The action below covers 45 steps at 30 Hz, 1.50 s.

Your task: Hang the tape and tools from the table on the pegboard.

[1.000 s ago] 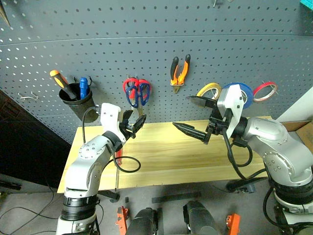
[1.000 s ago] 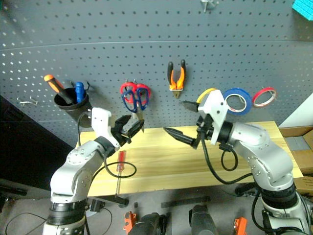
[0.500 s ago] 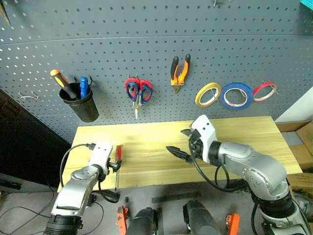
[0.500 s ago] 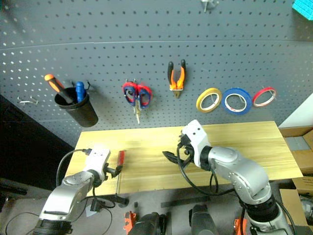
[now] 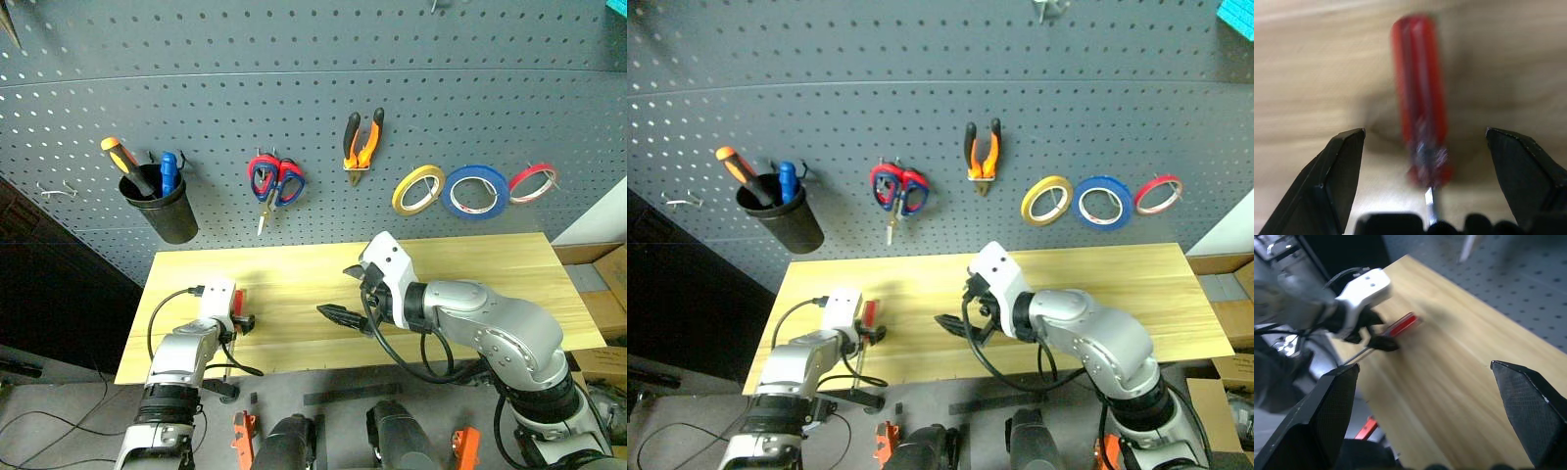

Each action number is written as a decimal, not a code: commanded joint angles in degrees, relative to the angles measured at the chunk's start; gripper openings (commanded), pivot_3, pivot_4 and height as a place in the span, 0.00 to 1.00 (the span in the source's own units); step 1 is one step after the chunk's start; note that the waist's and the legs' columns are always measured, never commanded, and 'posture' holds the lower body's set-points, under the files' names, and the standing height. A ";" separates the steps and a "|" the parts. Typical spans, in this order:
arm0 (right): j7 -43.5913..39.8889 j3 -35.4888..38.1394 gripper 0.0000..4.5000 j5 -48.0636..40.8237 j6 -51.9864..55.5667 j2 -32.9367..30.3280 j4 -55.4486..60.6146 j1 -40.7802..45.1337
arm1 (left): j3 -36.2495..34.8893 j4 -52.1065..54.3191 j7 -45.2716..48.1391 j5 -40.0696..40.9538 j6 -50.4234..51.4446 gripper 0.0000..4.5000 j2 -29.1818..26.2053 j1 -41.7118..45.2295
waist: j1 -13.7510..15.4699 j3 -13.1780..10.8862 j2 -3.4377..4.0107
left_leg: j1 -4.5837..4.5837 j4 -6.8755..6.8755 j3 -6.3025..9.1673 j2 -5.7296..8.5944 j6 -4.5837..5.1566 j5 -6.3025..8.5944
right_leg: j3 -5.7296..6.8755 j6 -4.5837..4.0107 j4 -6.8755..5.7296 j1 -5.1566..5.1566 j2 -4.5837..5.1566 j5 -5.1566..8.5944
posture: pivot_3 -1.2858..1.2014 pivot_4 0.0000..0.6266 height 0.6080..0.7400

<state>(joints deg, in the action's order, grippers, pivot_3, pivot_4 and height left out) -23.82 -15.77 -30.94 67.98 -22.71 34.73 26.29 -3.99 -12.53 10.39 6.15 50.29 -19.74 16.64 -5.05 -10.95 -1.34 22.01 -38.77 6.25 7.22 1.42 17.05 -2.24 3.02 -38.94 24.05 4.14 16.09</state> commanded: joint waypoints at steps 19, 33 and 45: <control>-7.66 1.48 1.00 -0.03 -6.72 -4.78 2.86 3.19 | -7.25 16.03 4.08 2.43 -6.41 0.19 -4.84 -11.03 | -0.63 0.02 -0.01 | 0.03 0.01 -0.01 0.00 -0.04 0.02 | 0.02 0.00 0.03 0.05 0.00 0.00 | 0.42 0.30 1.00; -20.84 7.06 1.00 -3.70 -20.39 -10.17 1.69 7.82 | -13.32 50.72 2.62 1.96 -27.73 0.19 -4.23 -15.98 | 0.48 0.13 -0.07 | 0.03 -0.03 -0.04 -0.03 -0.06 0.11 | 0.10 0.00 0.05 -0.01 0.00 0.00 | 0.46 0.23 1.00; -21.50 6.50 1.00 -1.94 -22.84 -11.16 -1.49 8.93 | -18.41 33.87 -0.71 3.95 -27.35 0.19 -11.95 18.68 | 0.85 0.40 -0.32 | 0.08 -0.08 -0.15 -0.10 -0.11 0.10 | 0.31 -0.05 0.13 0.11 0.01 -0.22 | 0.46 0.22 1.00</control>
<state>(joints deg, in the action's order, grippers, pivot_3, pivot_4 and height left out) -45.04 -10.21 -32.73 46.19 -33.49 32.12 34.88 -21.13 21.74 9.50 9.36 24.32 -30.67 34.16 -4.21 -10.55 -1.66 22.10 -38.84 6.11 7.11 1.30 17.16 -1.93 2.98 -38.79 24.18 4.15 15.88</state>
